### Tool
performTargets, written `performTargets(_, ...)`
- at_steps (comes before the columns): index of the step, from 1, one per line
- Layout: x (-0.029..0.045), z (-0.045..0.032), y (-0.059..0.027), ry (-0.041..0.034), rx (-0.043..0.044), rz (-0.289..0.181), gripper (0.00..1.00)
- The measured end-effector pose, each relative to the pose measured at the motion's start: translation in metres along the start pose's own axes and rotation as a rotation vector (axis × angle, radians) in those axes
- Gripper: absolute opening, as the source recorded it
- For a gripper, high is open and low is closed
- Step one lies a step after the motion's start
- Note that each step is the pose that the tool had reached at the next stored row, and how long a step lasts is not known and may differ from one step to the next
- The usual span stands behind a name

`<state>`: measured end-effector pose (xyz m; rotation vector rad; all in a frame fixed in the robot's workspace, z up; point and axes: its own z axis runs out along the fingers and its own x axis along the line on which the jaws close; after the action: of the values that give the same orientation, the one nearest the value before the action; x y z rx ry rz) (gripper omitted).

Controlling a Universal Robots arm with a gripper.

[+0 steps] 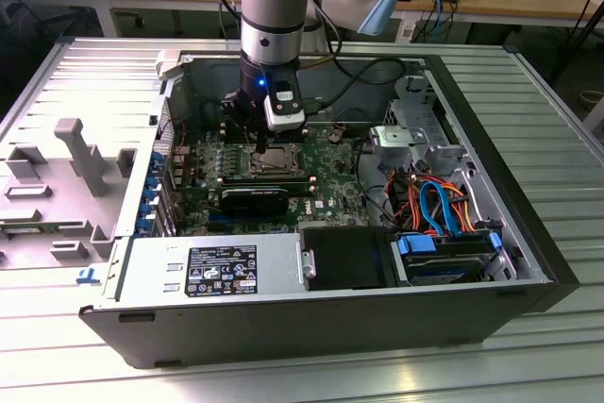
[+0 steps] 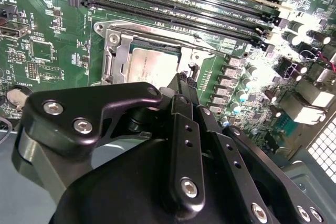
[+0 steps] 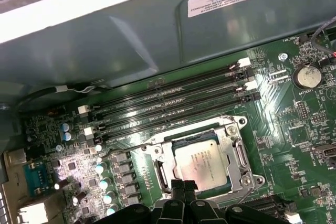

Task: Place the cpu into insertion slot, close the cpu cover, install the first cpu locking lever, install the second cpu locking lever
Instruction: 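Install the first cpu locking lever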

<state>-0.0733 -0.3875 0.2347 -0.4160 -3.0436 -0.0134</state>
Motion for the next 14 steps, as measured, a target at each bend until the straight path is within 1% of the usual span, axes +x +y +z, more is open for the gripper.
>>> performTargets(14,0.0,0.0,0.0,0.0017,-0.004,-0.031,0.11)
